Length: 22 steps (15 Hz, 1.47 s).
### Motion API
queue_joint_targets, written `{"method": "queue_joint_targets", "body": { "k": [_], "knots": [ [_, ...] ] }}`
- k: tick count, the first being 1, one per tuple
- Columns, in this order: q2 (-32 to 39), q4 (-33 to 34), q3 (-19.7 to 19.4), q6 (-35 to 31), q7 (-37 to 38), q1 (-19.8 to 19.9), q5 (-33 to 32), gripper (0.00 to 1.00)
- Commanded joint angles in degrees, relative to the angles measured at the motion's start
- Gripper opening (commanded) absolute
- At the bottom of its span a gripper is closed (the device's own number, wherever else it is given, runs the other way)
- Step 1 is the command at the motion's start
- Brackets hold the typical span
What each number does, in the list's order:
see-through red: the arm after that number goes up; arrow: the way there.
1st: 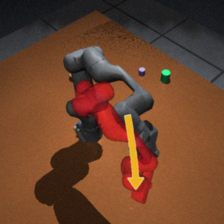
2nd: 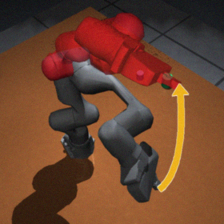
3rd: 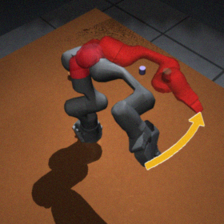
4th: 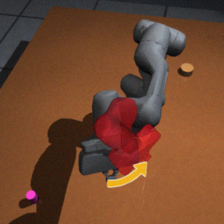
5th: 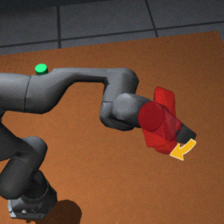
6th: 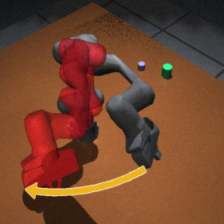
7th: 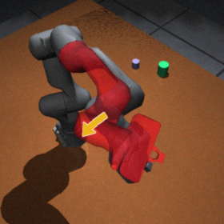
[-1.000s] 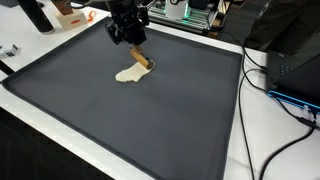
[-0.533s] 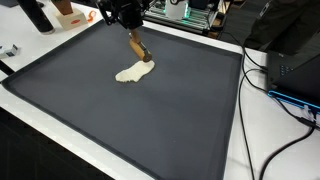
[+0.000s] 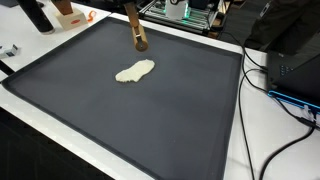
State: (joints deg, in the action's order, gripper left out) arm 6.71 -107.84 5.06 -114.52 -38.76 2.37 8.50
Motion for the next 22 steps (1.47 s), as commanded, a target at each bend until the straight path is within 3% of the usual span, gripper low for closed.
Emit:
{"method": "queue_joint_targets", "body": {
  "k": [1,8,9,15,16,22],
  "knots": [
    [-1.5,1.7,-1.1,2.9,9.2,-1.0,0.5,0.19],
    [-1.3,5.0,-1.1,7.0,23.0,-1.9,-1.6,0.19],
    [-0.7,4.0,-1.1,4.6,19.7,-1.6,-0.4,0.44],
    [-0.7,4.5,-1.2,5.3,21.8,-2.0,-0.6,0.44],
    [-0.7,4.5,-1.2,5.3,21.8,-2.0,-0.6,0.19],
    [3.2,4.9,-1.5,0.9,44.6,-4.7,-8.2,0.19]
  ]
}}
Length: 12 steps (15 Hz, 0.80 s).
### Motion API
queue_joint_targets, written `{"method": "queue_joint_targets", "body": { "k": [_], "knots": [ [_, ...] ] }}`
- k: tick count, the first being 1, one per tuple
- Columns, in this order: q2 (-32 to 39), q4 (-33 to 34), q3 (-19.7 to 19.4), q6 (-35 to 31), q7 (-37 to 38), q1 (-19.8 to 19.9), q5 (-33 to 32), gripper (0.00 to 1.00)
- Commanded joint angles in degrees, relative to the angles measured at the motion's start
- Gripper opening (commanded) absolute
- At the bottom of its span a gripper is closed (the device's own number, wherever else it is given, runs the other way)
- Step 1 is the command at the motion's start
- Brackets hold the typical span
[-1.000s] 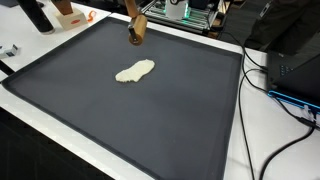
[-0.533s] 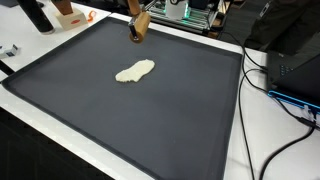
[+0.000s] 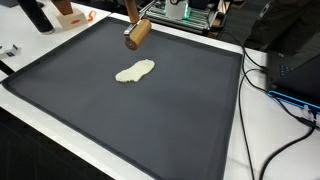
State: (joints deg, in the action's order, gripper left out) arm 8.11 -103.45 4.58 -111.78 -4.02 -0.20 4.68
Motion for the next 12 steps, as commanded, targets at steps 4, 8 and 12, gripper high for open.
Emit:
{"method": "queue_joint_targets", "body": {
  "k": [4,8,12],
  "knots": [
    [4.6,1.0,-2.1,-2.6,24.6,-4.7,-12.8,0.19],
    [6.9,1.6,-3.5,-1.5,37.8,-7.2,-20.1,0.19],
    [8.7,2.1,-4.6,-0.3,46.6,-8.9,-24.8,0.19]
  ]
}}
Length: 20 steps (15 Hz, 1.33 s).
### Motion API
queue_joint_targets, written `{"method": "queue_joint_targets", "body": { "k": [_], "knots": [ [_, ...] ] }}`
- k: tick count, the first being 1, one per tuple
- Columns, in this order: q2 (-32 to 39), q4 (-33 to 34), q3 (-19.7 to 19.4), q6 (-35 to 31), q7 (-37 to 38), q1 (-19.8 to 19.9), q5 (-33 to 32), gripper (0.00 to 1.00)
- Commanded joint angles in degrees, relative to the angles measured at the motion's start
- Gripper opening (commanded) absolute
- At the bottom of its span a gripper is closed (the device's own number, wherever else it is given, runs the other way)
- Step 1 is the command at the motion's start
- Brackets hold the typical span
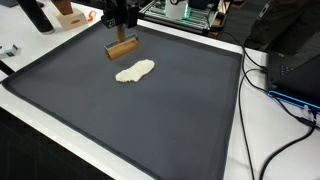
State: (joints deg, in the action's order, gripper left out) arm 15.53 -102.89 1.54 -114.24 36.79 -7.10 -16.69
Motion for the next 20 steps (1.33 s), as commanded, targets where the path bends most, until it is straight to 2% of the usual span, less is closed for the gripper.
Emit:
{"method": "queue_joint_targets", "body": {
  "k": [1,11,20],
  "knots": [
    [1.7,1.6,-1.8,2.4,7.7,-2.4,-4.4,0.19],
    [4.9,2.4,-2.7,7.5,20.2,-4.6,-12.4,0.19],
    [7.6,3.3,-2.4,11.3,21.8,-6.0,-14.4,0.19]
  ]
}}
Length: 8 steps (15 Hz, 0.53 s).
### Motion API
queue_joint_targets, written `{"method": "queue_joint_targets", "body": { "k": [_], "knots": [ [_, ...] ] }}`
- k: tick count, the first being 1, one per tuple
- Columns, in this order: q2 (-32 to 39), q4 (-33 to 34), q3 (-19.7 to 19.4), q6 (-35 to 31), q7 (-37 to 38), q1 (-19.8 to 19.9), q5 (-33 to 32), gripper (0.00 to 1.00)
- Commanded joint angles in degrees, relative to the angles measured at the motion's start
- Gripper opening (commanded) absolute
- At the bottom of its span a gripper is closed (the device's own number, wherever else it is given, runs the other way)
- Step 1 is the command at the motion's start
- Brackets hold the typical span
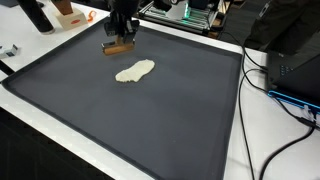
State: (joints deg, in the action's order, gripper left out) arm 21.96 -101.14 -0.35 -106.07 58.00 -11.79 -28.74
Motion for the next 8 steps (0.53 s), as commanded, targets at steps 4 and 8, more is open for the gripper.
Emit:
{"method": "queue_joint_targets", "body": {
  "k": [4,8],
  "knots": [
    [2.8,2.5,-0.4,5.3,0.3,-2.3,-4.3,0.19],
    [4.2,3.3,-0.3,6.7,0.0,-3.0,-6.1,0.19]
  ]
}}
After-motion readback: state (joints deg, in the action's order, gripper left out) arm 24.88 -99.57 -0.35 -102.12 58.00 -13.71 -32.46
